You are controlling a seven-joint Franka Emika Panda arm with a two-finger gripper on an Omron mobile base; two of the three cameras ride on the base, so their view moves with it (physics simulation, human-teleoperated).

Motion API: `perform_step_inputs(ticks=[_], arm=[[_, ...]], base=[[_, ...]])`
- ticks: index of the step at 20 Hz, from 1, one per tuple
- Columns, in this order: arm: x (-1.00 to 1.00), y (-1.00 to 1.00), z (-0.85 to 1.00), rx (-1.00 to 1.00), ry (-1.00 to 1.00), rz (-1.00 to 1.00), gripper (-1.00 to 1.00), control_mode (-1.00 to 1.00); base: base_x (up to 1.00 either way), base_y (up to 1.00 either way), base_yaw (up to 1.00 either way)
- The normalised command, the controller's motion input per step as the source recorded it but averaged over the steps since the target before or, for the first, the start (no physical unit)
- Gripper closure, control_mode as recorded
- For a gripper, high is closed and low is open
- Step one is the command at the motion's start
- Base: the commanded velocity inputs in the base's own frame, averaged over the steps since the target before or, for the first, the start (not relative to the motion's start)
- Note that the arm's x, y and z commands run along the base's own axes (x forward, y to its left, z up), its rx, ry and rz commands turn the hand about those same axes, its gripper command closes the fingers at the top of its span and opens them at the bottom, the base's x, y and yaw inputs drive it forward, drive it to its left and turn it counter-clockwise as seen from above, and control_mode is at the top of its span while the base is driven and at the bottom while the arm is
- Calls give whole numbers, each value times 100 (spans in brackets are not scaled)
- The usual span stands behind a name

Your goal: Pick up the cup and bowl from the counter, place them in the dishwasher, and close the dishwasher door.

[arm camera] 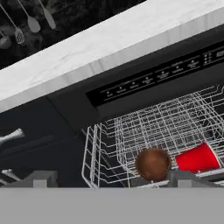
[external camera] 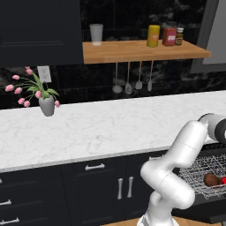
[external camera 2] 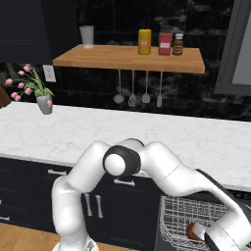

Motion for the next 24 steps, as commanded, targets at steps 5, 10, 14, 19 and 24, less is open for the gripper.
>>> perform_step_inputs(ticks=[5, 10, 14, 19, 24], arm=[[-83, 25, 0, 5, -75, 0, -100, -100], [-81, 15, 2, 0, -75, 0, -100, -100], [-64, 16, 12, 0, -38, 0, -100, -100], [-44, 27, -2, -3, -15, 0, -100, -100], [-38, 16, -43, -3, -5, 0, -100, -100]], base=[[0, 0, 0], [0, 0, 0], [0, 0, 0], [0, 0, 0], [0, 0, 0]])
